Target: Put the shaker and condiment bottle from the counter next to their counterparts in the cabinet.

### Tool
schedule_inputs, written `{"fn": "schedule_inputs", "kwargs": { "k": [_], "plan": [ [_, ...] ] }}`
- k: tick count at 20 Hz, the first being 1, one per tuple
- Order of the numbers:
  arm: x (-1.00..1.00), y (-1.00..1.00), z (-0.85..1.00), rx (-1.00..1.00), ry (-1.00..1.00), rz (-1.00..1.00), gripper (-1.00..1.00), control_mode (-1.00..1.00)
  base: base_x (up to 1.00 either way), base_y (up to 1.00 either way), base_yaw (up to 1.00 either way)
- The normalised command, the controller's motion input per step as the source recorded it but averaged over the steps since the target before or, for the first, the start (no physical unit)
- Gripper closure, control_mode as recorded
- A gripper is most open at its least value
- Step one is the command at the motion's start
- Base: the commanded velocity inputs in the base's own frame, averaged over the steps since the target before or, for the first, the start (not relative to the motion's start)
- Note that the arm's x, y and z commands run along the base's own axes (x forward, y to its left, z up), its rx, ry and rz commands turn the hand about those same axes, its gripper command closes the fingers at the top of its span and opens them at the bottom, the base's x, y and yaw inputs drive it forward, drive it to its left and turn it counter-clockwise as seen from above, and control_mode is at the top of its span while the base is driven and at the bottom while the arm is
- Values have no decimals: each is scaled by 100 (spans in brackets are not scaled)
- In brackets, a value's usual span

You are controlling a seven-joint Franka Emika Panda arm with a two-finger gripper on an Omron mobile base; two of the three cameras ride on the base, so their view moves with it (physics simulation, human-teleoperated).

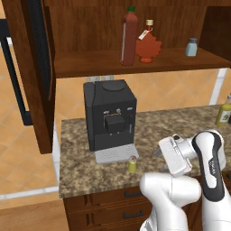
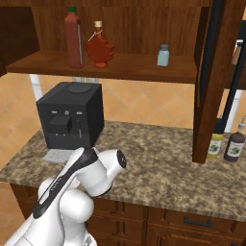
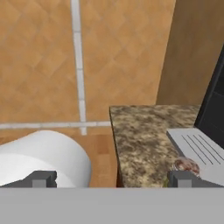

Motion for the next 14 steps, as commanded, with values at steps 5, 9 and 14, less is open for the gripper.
{"fn": "schedule_inputs", "kwargs": {
  "k": [5,9,14],
  "plan": [
    [12,10,-33,0,-3,0,-100,-100,0,0,0],
    [19,18,-45,0,0,0,-100,-100,0,0,0],
    [24,24,-40,0,0,0,-100,-100,0,0,0]
  ]
}}
